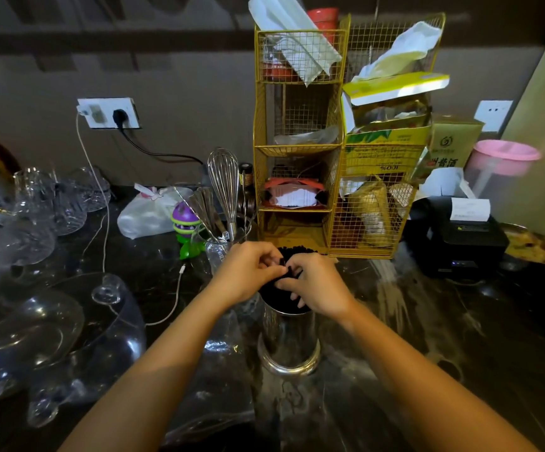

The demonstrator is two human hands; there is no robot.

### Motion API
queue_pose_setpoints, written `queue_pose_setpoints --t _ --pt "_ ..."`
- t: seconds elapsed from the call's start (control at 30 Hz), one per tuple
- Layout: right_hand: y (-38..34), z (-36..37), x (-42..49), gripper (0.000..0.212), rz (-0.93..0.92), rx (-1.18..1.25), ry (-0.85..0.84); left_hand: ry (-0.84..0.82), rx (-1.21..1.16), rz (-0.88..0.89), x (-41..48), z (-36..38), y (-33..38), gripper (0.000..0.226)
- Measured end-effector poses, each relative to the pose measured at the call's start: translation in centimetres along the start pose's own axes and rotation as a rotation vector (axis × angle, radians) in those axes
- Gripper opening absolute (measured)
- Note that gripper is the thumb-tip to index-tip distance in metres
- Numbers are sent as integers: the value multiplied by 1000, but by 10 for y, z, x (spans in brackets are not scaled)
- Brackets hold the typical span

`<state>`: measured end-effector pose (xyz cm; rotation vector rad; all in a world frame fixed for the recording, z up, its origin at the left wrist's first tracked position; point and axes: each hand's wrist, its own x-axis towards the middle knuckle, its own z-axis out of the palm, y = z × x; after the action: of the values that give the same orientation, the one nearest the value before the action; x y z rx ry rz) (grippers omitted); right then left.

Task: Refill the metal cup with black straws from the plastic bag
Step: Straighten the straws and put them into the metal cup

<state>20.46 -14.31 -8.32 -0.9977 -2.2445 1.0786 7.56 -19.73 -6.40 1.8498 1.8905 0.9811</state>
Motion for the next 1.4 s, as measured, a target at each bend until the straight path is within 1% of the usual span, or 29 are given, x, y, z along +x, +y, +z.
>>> queue_pose_setpoints --t 0.07,0.2,0.3,0.37,0.53,0.67,0.73,0.87,0.9,0.97,1.03,1.07,1.13,1.2,1.23,1.27,1.3,1.33,1.37,1.4 --pt "-2 -2 1 27 -2 17 -4 -14 -28 2 0 -2 1 5" --pt "-12 -10 2 28 -19 52 20 -13 -101 15 5 -10 7 6" --pt "-23 -21 3 22 -52 78 39 -15 -154 36 10 -20 15 8" --pt "-31 -30 3 16 -74 84 54 -6 -186 65 13 -28 21 6" --pt "-51 -50 2 7 -113 98 76 62 -214 143 22 -44 36 10" --pt "-68 -66 2 12 -115 92 104 107 -264 191 28 -55 52 19" --pt "-77 -75 1 10 -124 69 127 113 -257 215 30 -61 61 21" --pt "-93 -93 -1 8 -170 61 194 176 -204 265 31 -72 83 24" --pt "-96 -98 -1 9 -187 62 224 193 -240 289 29 -73 88 25" --pt "-102 -108 -2 7 -240 89 311 231 -397 344 21 -74 97 25" --pt "-108 -120 -3 8 -309 202 421 254 -503 369 12 -72 100 25" --pt "-111 -125 -4 9 -343 291 474 232 -524 355 8 -68 100 23" --pt "-116 -133 -5 12 -394 524 548 102 -554 271 3 -58 97 20" --pt "-118 -135 -5 14 -394 779 557 -14 -632 149 5 -48 90 14" --pt "-117 -134 -4 13 -378 894 549 -37 -708 92 7 -45 86 14" --pt "-115 -131 -4 11 -349 1005 540 -40 -805 55 9 -44 81 26" --pt "-112 -128 -4 6 -309 1100 536 -20 -917 36 13 -43 77 40" --pt "-108 -123 -3 1 -255 1186 537 19 -1024 38 16 -45 75 49" --pt "-103 -118 -3 6 -197 1261 546 66 -1108 59 19 -47 74 52" --pt "-97 -113 -2 10 -134 1327 551 108 -1168 91 21 -50 74 50"
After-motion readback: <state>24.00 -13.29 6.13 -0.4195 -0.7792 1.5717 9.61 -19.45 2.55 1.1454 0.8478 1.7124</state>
